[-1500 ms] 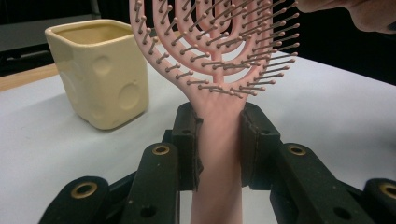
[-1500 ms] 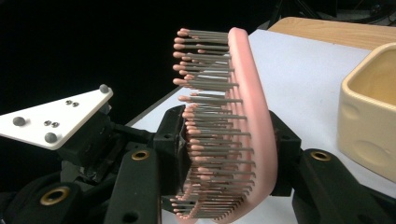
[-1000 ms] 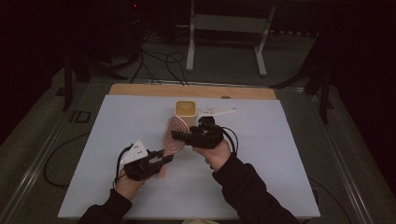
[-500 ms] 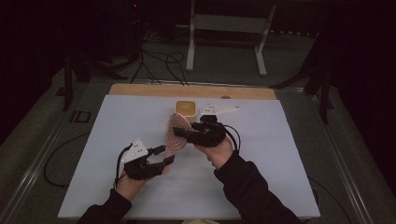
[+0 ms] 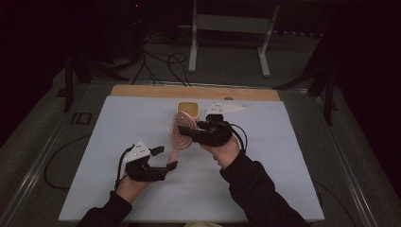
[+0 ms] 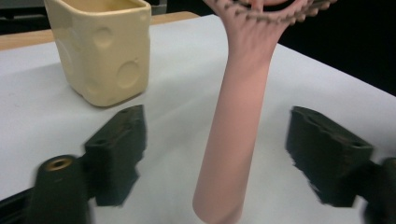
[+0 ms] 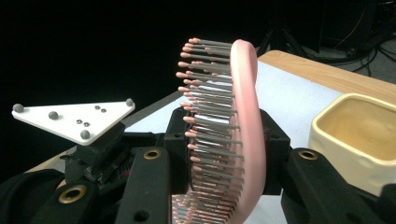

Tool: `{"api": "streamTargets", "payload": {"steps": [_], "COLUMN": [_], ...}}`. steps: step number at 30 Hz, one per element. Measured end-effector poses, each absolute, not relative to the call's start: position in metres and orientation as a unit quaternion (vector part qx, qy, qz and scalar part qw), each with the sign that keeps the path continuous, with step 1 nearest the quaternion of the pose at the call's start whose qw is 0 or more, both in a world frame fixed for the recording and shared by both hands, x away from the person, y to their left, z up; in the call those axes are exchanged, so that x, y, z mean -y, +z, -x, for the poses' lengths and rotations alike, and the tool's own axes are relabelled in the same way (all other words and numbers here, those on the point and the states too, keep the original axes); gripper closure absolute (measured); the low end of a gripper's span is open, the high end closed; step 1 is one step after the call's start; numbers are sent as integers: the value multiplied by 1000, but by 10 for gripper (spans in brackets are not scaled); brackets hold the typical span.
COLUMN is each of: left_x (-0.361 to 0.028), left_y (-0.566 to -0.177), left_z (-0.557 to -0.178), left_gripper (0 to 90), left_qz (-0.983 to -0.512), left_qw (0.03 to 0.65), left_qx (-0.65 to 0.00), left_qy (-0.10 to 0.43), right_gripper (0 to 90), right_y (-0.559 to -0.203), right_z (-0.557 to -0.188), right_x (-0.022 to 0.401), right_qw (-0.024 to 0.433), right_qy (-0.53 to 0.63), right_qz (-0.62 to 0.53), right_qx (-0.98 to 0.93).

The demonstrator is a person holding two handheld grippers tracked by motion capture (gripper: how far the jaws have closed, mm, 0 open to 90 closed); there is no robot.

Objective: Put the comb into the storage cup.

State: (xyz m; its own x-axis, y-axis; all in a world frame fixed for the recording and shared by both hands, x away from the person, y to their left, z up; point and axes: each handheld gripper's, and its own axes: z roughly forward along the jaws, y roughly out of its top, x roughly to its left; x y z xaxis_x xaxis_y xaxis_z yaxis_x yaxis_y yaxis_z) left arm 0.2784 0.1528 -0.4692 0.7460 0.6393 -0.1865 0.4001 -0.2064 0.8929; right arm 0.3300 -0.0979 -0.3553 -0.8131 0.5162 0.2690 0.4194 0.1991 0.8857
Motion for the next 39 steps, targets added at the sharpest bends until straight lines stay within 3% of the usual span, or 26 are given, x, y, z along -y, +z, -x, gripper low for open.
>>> {"api": "streamTargets", "payload": {"steps": [3, 5, 8, 39], "left_x": [-153, -154, -154, -166], "left_y": [-469, -470, -470, -473], "left_z": [-279, -278, -278, -269], "left_gripper": [125, 37, 3, 0], "left_qz": [-772, -775, -776, -787], "left_qw": [531, 532, 532, 531], "left_qx": [-333, -324, -322, -294], "left_qy": [110, 104, 103, 114], "right_gripper": [649, 649, 650, 652], "right_y": [-353, -351, -348, -305], "right_z": [-331, -332, -332, -345], "right_x": [100, 101, 103, 121], "right_qw": [46, 45, 48, 95], "right_qy": [558, 560, 560, 574], "right_qz": [-303, -303, -302, -289], "right_qx": [-771, -770, -770, -760]}}
